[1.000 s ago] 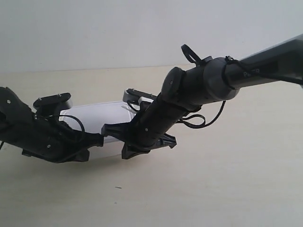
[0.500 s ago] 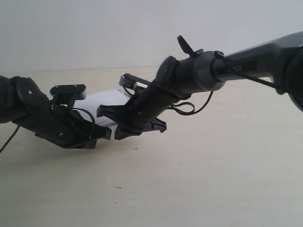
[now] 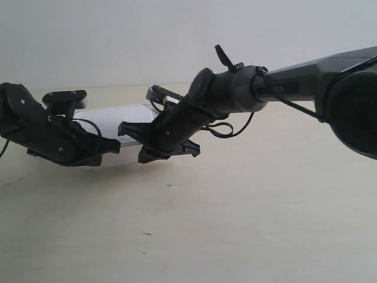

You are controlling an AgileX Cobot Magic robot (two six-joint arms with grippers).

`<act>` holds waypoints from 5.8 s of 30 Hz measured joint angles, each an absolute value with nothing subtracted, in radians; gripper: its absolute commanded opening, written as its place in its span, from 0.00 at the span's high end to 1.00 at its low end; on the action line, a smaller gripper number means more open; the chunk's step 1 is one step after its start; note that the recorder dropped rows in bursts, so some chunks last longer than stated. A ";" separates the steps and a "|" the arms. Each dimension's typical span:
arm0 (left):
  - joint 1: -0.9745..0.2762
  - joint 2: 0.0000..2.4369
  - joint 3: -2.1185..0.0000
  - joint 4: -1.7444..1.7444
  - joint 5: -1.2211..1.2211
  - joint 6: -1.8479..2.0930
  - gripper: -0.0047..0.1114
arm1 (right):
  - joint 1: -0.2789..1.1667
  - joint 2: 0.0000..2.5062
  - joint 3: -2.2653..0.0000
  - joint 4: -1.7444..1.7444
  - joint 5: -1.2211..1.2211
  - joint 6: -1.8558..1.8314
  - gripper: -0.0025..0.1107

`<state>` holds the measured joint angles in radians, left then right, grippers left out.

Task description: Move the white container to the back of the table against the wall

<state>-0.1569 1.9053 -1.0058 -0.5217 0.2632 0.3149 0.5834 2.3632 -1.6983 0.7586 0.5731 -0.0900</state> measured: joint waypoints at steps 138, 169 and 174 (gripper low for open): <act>-0.105 2.526 -1.921 -0.429 0.336 0.307 0.96 | 0.516 1.769 -1.383 0.236 0.821 -0.056 0.98; -0.093 2.043 -1.444 -0.343 0.231 0.314 0.96 | 0.516 1.675 -1.381 0.236 0.856 -0.056 0.98; -0.093 1.792 -1.290 -0.356 0.213 0.312 0.96 | 0.516 1.575 -1.381 0.234 0.892 -0.056 0.98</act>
<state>-0.0928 1.7921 -1.2896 -0.3563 0.2128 0.3117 0.5157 1.5746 -1.3812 0.2343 0.8922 -0.0562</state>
